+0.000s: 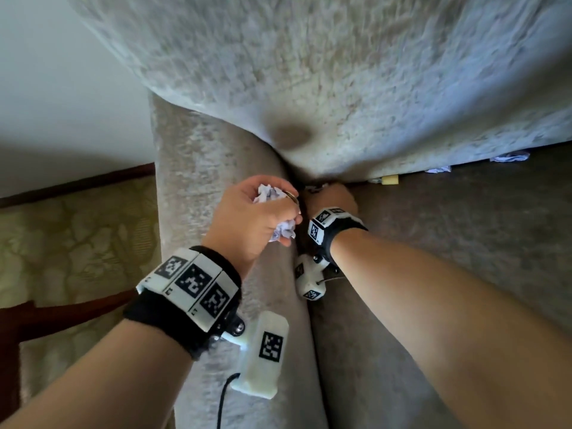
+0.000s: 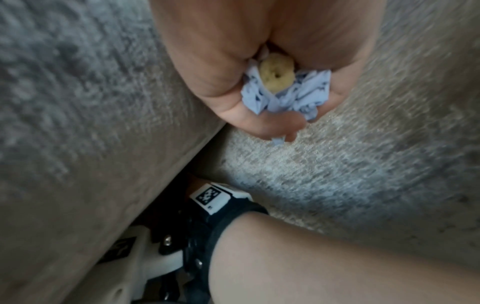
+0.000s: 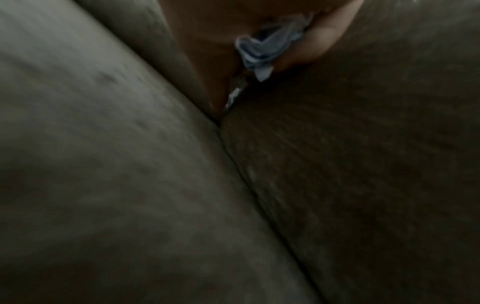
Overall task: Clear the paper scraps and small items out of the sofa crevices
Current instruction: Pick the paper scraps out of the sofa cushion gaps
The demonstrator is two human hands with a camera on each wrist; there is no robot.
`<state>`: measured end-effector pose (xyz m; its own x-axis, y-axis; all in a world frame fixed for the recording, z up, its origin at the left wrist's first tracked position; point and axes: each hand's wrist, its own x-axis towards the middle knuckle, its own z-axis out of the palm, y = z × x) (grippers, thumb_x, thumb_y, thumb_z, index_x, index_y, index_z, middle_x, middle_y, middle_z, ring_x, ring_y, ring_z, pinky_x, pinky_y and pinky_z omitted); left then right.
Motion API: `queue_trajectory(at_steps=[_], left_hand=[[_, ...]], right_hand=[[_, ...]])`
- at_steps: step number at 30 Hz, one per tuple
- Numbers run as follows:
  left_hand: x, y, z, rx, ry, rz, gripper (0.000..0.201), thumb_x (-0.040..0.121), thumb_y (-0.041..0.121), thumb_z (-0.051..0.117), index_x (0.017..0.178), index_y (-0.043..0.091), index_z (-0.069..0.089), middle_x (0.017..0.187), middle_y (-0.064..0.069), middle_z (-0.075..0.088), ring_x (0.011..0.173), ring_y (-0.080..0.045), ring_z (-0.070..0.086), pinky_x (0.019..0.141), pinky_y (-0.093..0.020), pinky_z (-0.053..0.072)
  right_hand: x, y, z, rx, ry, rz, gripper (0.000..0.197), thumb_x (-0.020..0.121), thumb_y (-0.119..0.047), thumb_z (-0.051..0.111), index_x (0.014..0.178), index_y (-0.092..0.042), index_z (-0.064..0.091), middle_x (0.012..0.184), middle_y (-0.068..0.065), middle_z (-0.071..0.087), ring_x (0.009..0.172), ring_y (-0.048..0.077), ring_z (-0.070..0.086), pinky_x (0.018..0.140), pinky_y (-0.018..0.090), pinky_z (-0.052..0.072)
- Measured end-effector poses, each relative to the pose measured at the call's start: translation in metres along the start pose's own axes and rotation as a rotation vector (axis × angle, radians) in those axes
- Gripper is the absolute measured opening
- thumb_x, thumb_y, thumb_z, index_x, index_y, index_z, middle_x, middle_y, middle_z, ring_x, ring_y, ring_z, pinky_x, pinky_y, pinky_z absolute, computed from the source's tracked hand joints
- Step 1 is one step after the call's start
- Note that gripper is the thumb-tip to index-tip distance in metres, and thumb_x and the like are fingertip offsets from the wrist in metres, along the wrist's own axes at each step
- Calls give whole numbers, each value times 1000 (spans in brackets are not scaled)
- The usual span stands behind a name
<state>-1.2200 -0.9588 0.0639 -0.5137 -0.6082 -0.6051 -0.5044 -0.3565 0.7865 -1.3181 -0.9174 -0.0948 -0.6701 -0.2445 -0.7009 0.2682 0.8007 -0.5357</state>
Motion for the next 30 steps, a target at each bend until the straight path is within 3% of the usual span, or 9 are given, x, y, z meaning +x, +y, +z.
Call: queue_trajectory(at_steps=[4, 8, 13, 16, 19, 21, 23, 27, 30], left_hand=[[6, 1, 0, -26, -6, -5, 20, 59, -1, 59, 66, 16, 66, 58, -12, 62, 48, -23, 55, 41, -25, 43], [8, 0, 1, -29, -17, -8, 21, 59, -3, 60, 66, 15, 67, 59, -12, 62, 48, -24, 56, 43, -25, 44], [7, 0, 2, -16, -19, -2, 19, 59, -1, 60, 71, 12, 65, 59, -11, 62, 48, -22, 57, 43, -24, 44], [7, 0, 3, -15, -15, 9, 18, 59, 0, 61, 71, 13, 66, 59, -11, 63, 49, -21, 58, 42, -24, 44], [6, 0, 3, -16, -6, 21, 18, 59, 0, 60, 71, 13, 65, 59, -10, 63, 49, -21, 58, 42, -24, 44], [6, -1, 2, -15, 1, 27, 18, 59, 0, 61, 71, 13, 65, 60, -10, 63, 51, -22, 58, 42, -24, 44], [6, -2, 3, -12, 3, 30, 18, 59, 1, 61, 69, 15, 66, 59, -9, 63, 53, -22, 59, 42, -24, 44], [5, -2, 5, -6, 6, 39, 18, 58, 1, 60, 71, 12, 65, 58, -10, 63, 49, -22, 59, 42, -23, 45], [2, -7, 11, -5, 1, 32, 18, 57, 1, 59, 70, 11, 64, 56, -9, 63, 47, -21, 58, 41, -22, 44]], right_hand=[[10, 5, 9, -103, 99, 78, 46, 77, -49, 60, 108, -14, 62, 111, 3, 70, 106, 27, 66, 84, 34, 50], [17, 4, 8, -78, 87, 96, 41, 73, -48, 62, 99, -17, 67, 103, 2, 72, 101, 27, 68, 82, 34, 53], [23, 8, 1, -48, 41, 90, 35, 80, -43, 57, 99, -16, 69, 106, 6, 70, 101, 31, 66, 78, 32, 48], [20, 8, -8, -79, -17, -7, 34, 90, -40, 51, 108, -16, 67, 113, 8, 67, 106, 31, 62, 82, 32, 47], [17, 14, -22, -166, -97, -98, 36, 92, -45, 45, 96, -16, 66, 105, 8, 69, 99, 32, 65, 86, 32, 51], [9, 26, -39, -243, -132, -132, 37, 89, -46, 42, 80, -15, 61, 88, 9, 69, 83, 33, 67, 78, 37, 56], [-1, 46, -62, -382, -159, -174, 38, 88, -46, 39, 75, -17, 59, 80, 6, 67, 74, 32, 66, 71, 40, 58], [-15, 86, -113, -738, -130, -281, 39, 86, -43, 39, 98, -24, 71, 99, 0, 71, 92, 25, 66, 76, 29, 51], [-20, 95, -133, -865, -93, -356, 17, 90, -32, 44, 83, -22, 56, 97, -1, 68, 96, 24, 64, 68, 26, 37]])
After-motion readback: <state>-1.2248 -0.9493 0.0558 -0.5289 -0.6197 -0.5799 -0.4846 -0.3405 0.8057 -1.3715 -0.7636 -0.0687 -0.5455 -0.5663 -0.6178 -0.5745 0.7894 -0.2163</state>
